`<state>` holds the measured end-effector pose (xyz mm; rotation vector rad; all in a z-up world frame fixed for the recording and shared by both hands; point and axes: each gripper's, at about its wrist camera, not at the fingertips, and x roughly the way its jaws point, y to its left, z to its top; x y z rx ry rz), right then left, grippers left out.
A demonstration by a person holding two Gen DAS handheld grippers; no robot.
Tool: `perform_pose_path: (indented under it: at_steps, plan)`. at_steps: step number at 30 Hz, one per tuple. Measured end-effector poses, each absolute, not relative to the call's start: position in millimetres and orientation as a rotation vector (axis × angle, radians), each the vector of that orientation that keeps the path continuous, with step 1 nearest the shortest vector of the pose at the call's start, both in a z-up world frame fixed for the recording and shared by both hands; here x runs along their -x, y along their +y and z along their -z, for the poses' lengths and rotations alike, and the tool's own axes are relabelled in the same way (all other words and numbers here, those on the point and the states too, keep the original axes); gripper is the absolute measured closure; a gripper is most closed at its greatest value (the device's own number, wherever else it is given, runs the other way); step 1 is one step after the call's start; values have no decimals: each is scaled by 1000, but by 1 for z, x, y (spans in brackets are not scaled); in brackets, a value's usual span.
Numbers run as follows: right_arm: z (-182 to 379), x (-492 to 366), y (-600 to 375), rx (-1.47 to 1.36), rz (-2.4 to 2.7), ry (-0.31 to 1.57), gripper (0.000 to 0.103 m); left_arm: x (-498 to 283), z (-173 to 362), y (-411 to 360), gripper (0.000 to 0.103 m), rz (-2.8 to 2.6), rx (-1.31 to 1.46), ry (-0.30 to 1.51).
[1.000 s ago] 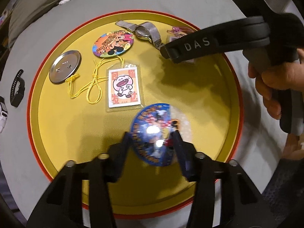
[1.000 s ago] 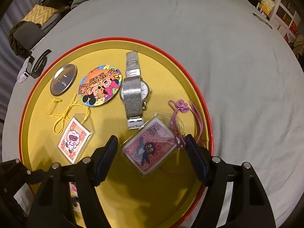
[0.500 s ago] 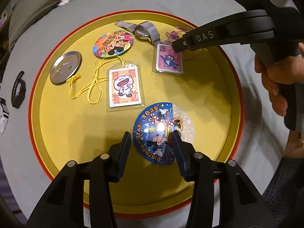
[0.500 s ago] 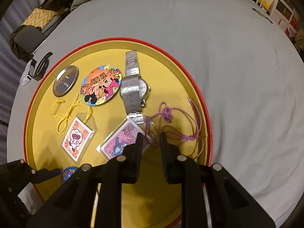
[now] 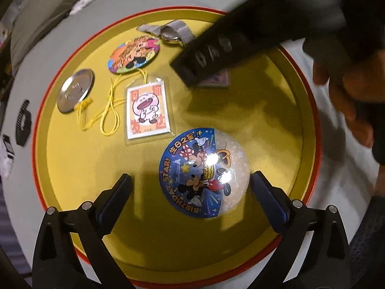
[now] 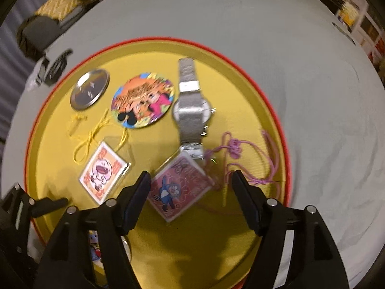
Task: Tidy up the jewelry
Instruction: 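Lift the blue badge with the left tool while the right tool lifts the pink card holder, then raise the blue badge and pink card holder out of the tray with both tools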
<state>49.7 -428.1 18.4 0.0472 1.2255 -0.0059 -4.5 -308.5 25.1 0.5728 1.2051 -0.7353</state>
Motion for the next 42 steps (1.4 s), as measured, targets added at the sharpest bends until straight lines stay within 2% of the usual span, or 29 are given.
perform_pose_path:
  at_steps: [2, 4, 6, 9, 12, 16, 24, 42]
  plan:
    - [-18, -50, -425, -44, -1, 1222, 38, 4, -26, -310, 7, 740, -578, 1200]
    - [-20, -51, -425, -72, -3, 1213, 50, 3, -26, -311, 7, 737, -576, 1206]
    - [-22, -52, -429, -139, -22, 1211, 72, 4, -27, -312, 7, 738, -576, 1208]
    - [-25, -50, -437, -200, -43, 1206, 82, 4, -28, -313, 9, 739, -576, 1210]
    - [-28, -48, -443, -255, -57, 1194, 88, 5, -30, -310, 16, 738, -572, 1206]
    - [-31, -45, -443, -308, -76, 1173, 92, 4, -35, -307, 32, 729, -559, 1198]
    - [-46, -42, -446, -370, -127, 1120, 97, 7, -38, -304, 32, 737, -551, 1204]
    - [-65, -40, -441, -393, -151, 1048, 99, -9, -56, -286, 32, 763, -461, 1205]
